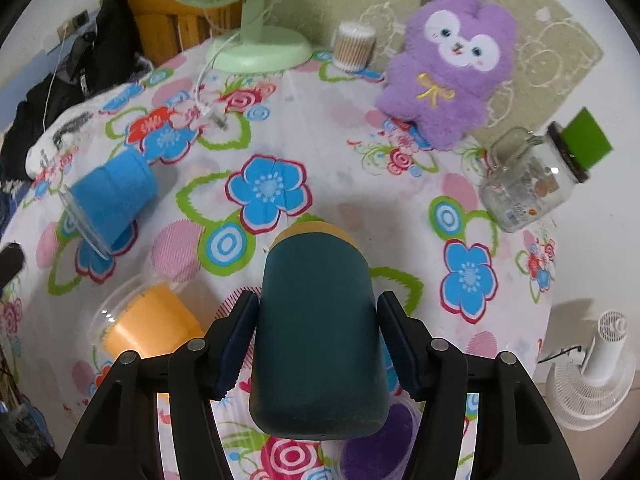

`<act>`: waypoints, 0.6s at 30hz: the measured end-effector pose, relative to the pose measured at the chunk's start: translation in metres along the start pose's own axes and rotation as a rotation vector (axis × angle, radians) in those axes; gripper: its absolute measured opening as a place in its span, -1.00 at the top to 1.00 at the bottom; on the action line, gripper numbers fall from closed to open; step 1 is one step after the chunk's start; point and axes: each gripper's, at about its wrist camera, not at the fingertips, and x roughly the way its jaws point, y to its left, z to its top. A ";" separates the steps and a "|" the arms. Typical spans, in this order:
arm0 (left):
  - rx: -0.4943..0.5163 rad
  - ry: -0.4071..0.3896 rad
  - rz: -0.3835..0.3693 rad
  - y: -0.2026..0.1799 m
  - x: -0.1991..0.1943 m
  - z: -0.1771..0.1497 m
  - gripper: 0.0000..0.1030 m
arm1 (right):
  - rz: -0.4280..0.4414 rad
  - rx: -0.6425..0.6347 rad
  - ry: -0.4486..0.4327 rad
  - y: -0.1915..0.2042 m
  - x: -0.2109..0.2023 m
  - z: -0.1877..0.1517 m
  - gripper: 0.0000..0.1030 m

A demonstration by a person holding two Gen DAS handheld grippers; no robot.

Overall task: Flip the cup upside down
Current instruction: 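Carry the teal cup with the right gripper toward the left gripper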

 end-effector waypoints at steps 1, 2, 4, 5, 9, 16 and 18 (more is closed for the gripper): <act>-0.003 0.001 -0.001 0.000 0.000 -0.001 -1.00 | 0.008 -0.002 -0.018 0.003 -0.008 -0.002 -0.24; -0.009 0.002 -0.002 0.001 -0.001 -0.002 -1.00 | 0.011 -0.005 -0.032 0.005 -0.014 -0.004 -0.24; -0.017 0.004 -0.006 0.002 -0.004 -0.005 -1.00 | 0.025 -0.015 -0.073 0.014 -0.032 -0.010 -0.24; -0.019 0.004 -0.008 0.002 -0.006 -0.007 -1.00 | 0.034 -0.018 -0.094 0.020 -0.041 -0.015 -0.24; -0.021 -0.005 -0.017 0.004 -0.019 -0.018 -1.00 | 0.055 -0.017 -0.159 0.044 -0.069 -0.037 -0.24; -0.078 -0.034 -0.037 0.015 -0.062 -0.059 -1.00 | 0.020 0.076 -0.251 0.080 -0.095 -0.086 -0.24; -0.102 -0.034 -0.028 0.019 -0.071 -0.071 -1.00 | 0.021 0.141 -0.274 0.084 -0.097 -0.100 -0.24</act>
